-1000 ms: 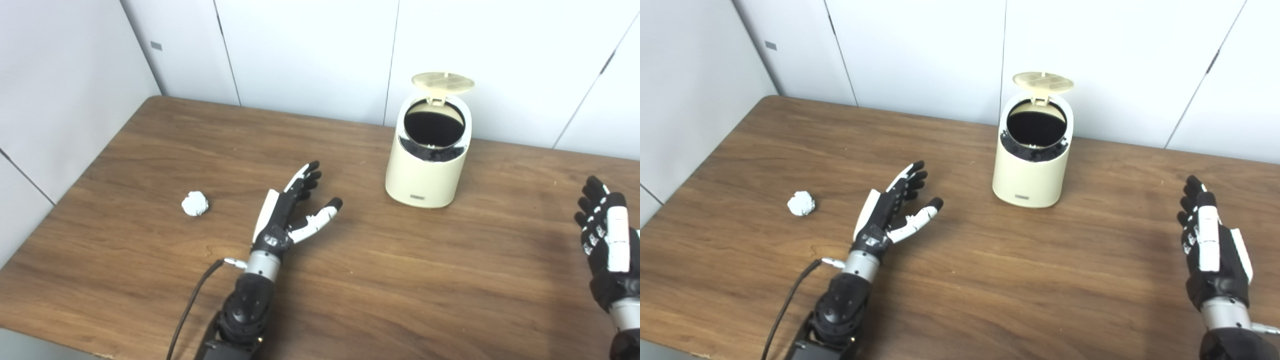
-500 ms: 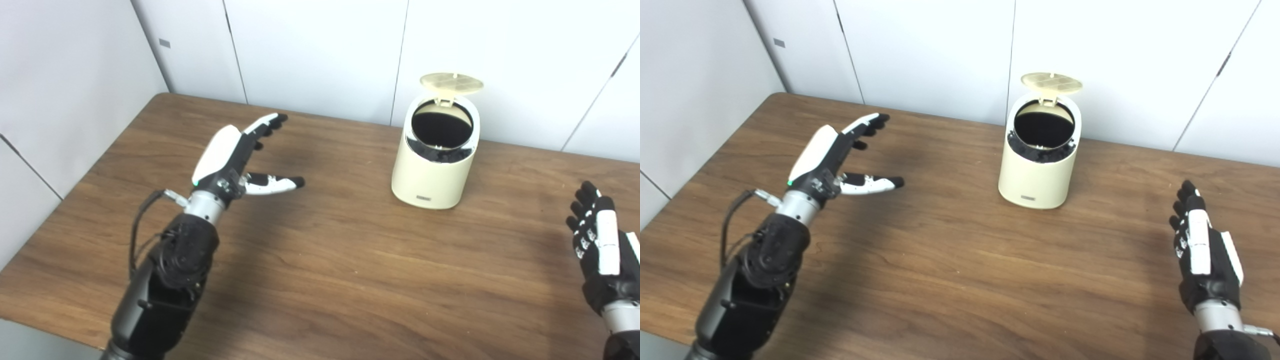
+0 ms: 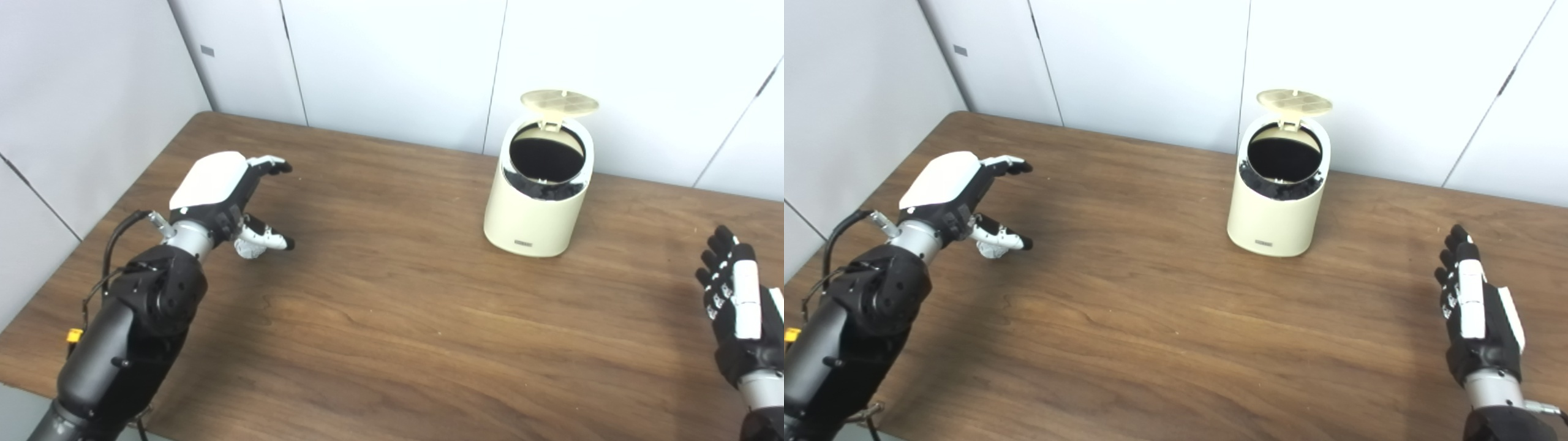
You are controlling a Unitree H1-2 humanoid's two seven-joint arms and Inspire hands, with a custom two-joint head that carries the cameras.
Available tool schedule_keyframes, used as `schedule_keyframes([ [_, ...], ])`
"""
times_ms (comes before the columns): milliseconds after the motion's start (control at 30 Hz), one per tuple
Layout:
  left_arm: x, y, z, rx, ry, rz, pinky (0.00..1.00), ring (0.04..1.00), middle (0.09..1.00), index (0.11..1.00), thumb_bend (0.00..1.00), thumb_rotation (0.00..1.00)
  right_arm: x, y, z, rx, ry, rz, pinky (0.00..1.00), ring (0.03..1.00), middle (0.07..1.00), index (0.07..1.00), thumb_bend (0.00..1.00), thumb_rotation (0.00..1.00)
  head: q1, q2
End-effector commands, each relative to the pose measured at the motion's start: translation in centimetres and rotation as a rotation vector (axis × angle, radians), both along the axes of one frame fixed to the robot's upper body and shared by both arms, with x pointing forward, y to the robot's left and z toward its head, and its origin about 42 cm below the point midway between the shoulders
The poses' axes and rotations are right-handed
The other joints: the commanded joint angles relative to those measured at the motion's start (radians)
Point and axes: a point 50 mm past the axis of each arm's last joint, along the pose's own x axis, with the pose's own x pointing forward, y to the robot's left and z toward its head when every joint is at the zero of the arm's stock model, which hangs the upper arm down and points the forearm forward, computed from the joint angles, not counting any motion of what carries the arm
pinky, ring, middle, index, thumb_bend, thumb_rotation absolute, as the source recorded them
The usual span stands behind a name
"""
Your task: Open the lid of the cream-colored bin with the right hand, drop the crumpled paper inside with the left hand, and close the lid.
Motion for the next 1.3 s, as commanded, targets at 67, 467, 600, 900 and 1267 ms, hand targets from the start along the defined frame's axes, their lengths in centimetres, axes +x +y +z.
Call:
schedule_keyframes([
  [67, 0.0, 2.3, 1.5, 0.110, 0.012, 0.067, 0.73, 0.833, 0.822, 0.801, 0.96, 0.10, 0.8, 0.1, 2.0, -0.003, -0.091, 0.015, 1.00, 1.000, 1.000, 0.991, 0.48, 1.00, -0.003, 0.002],
  [467, 0.6, 4.2, 0.3, 0.129, 0.104, 0.117, 0.66, 0.816, 0.818, 0.775, 0.94, 0.10, 0.9, 0.0, 2.0, 0.004, -0.096, 0.016, 1.00, 1.000, 1.000, 0.978, 0.48, 1.00, 0.001, 0.002],
  [600, 0.9, 4.3, -0.1, 0.103, 0.117, 0.113, 0.64, 0.791, 0.808, 0.773, 0.93, 0.09, 0.8, 0.1, 2.1, 0.013, -0.098, 0.009, 0.99, 1.000, 0.999, 0.963, 0.49, 1.00, 0.000, 0.005],
  [900, 1.6, 4.2, -1.3, 0.016, 0.139, 0.127, 0.64, 0.754, 0.781, 0.751, 0.91, 0.03, 0.6, 0.3, 2.4, 0.033, -0.097, -0.004, 0.94, 0.996, 0.994, 0.948, 0.48, 1.00, -0.008, 0.013],
  [1267, 1.7, 4.0, -1.9, -0.056, 0.148, 0.120, 0.58, 0.638, 0.701, 0.713, 0.87, 0.00, 0.7, 0.4, 2.4, 0.040, -0.096, 0.001, 0.95, 1.000, 1.000, 0.950, 0.51, 1.00, -0.014, 0.017],
])
